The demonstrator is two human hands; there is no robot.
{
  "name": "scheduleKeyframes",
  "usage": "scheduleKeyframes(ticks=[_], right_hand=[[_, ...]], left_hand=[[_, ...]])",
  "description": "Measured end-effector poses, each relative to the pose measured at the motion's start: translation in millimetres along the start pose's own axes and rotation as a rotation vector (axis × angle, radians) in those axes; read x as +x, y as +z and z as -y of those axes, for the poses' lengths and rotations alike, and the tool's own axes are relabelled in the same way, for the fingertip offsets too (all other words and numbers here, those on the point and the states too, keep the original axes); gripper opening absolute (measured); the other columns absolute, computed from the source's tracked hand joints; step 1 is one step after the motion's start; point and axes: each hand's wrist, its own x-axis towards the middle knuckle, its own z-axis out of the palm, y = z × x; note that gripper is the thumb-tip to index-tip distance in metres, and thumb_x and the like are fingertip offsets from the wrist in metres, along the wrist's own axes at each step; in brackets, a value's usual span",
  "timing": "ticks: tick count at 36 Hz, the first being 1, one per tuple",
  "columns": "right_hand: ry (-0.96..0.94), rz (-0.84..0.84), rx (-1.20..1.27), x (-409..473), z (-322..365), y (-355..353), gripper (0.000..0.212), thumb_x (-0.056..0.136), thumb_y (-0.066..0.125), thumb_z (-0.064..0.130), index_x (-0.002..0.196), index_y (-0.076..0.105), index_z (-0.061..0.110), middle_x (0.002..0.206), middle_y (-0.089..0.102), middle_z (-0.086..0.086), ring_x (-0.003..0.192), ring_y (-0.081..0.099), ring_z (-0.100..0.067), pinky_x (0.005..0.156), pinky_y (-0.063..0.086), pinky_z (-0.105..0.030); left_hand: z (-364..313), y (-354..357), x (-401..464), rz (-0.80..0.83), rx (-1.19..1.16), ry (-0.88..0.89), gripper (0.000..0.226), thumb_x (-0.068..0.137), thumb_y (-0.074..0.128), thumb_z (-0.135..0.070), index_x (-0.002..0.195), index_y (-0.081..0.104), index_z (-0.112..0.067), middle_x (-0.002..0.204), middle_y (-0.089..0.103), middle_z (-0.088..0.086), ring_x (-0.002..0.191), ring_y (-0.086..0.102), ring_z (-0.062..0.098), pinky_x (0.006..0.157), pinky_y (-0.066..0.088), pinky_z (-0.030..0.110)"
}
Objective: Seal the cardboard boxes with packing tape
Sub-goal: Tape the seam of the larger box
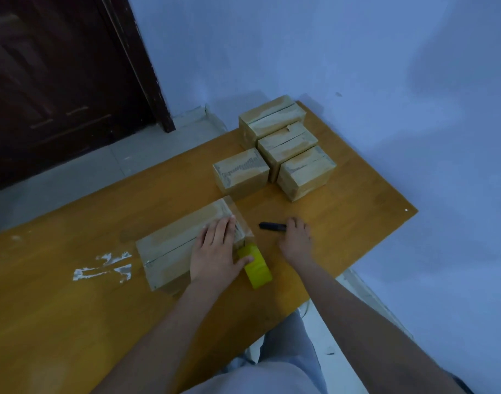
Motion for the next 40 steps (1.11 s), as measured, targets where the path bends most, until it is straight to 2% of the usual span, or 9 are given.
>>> scheduleKeyframes(ticks=[2,5,9,13,18,20,30,37,40], right_hand=[[-0.011,0.024,-0.140,8,-6,5,0.038,0.098,0.041,0.018,0.136,0.039,0.018,0.141,0.033,-0.004,0.131,0.029,-0.028,0.109,0.028,-0.045],[-0.071,-0.013,-0.288,13,-15,10,0.032,0.099,0.041,0.019,0.130,0.043,0.020,0.136,0.038,-0.006,0.128,0.034,-0.029,0.108,0.029,-0.048],[-0.149,0.001,-0.331,8,-23,10,0.024,0.100,0.038,0.021,0.123,0.045,0.016,0.128,0.045,-0.008,0.120,0.041,-0.028,0.097,0.038,-0.039],[-0.165,0.016,-0.005,-2,-29,-4,0.023,0.099,0.042,0.027,0.114,0.050,0.011,0.115,0.047,-0.007,0.088,0.054,-0.023,0.073,0.047,-0.035],[-0.330,-0.094,0.273,-29,-36,-40,0.023,0.095,0.054,0.022,0.114,0.063,0.012,0.088,0.050,0.001,0.072,0.051,-0.014,0.062,0.043,-0.030],[-0.410,-0.087,0.277,-41,-38,-52,0.021,0.092,0.058,0.021,0.111,0.066,0.015,0.079,0.044,0.011,0.067,0.047,-0.005,0.057,0.039,-0.024],[-0.586,0.008,0.125,-67,-14,-62,0.029,0.088,0.054,0.035,0.110,0.068,0.023,0.082,0.051,0.004,0.061,0.049,-0.010,0.049,0.042,-0.027],[-0.560,0.017,0.073,-62,-4,-60,0.024,0.092,0.055,0.032,0.111,0.066,0.023,0.085,0.050,0.003,0.063,0.051,-0.013,0.053,0.048,-0.033],[-0.533,-0.009,0.067,-60,-6,-61,0.023,0.093,0.055,0.031,0.111,0.067,0.023,0.085,0.050,0.003,0.065,0.052,-0.014,0.053,0.047,-0.031]], left_hand=[[0,4,1,-0.033,-0.005,0.011,0.097,0.069,0.056,-0.075,0.139,0.046,-0.009,0.136,0.053,0.007,0.125,0.051,0.026,0.104,0.039,0.042],[0,5,2,-0.048,-0.020,0.010,0.096,0.066,0.062,-0.075,0.136,0.051,-0.009,0.132,0.056,0.006,0.122,0.054,0.025,0.101,0.042,0.041],[-4,4,3,-0.013,-0.025,-0.004,0.097,0.082,0.041,-0.074,0.152,0.015,-0.013,0.155,0.025,0.005,0.144,0.021,0.023,0.117,0.013,0.039],[-6,-3,3,0.026,0.013,-0.020,0.094,0.086,0.029,-0.074,0.152,-0.007,-0.016,0.159,0.003,0.001,0.147,0.000,0.020,0.118,-0.002,0.036],[-4,10,7,-0.101,0.018,-0.035,0.096,0.072,0.053,-0.075,0.142,0.043,-0.009,0.138,0.050,0.007,0.129,0.046,0.026,0.107,0.036,0.042],[-3,13,8,-0.144,0.006,-0.022,0.096,0.067,0.059,-0.074,0.135,0.052,-0.008,0.131,0.057,0.007,0.122,0.054,0.026,0.101,0.042,0.043],[-4,12,6,-0.138,-0.008,-0.025,0.098,0.068,0.063,-0.073,0.140,0.046,-0.009,0.134,0.053,0.006,0.126,0.049,0.026,0.104,0.039,0.042],[-3,16,7,-0.184,-0.031,-0.009,0.098,0.065,0.065,-0.073,0.136,0.051,-0.008,0.131,0.056,0.007,0.122,0.052,0.026,0.100,0.043,0.044],[-5,13,6,-0.141,-0.019,-0.027,0.098,0.072,0.056,-0.074,0.144,0.040,-0.009,0.140,0.048,0.006,0.131,0.044,0.025,0.108,0.035,0.042]])
